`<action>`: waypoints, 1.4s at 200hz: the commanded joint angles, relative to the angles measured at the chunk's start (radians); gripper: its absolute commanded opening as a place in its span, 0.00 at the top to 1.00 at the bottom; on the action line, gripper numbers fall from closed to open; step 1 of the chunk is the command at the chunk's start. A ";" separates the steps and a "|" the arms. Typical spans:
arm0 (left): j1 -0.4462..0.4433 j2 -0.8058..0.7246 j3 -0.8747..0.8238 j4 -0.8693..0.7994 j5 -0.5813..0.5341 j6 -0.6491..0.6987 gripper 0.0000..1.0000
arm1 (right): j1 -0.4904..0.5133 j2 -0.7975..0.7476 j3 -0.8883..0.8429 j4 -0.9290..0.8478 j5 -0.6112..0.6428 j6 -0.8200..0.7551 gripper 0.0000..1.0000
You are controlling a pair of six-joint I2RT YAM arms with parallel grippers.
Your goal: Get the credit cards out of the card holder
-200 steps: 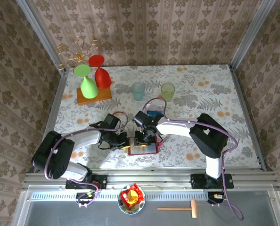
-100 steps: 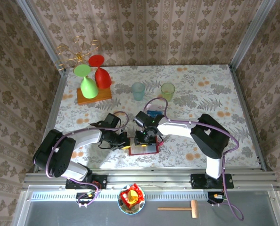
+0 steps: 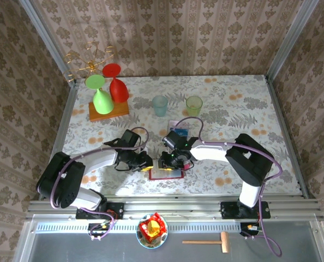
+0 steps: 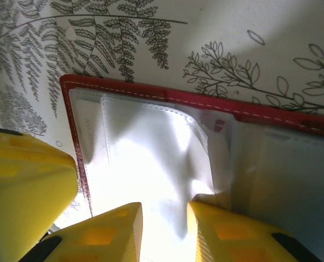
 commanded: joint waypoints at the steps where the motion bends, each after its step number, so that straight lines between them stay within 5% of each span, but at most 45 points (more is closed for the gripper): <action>1: -0.009 -0.021 0.028 0.042 0.027 -0.059 0.73 | -0.018 -0.011 -0.048 0.090 -0.037 0.034 0.71; 142: -0.066 0.079 0.055 0.034 -0.015 -0.106 0.66 | -0.083 -0.014 -0.210 0.348 -0.164 0.084 0.72; 280: -0.083 0.054 0.097 0.036 0.006 -0.127 0.79 | -0.101 -0.074 -0.231 0.388 -0.161 0.100 0.72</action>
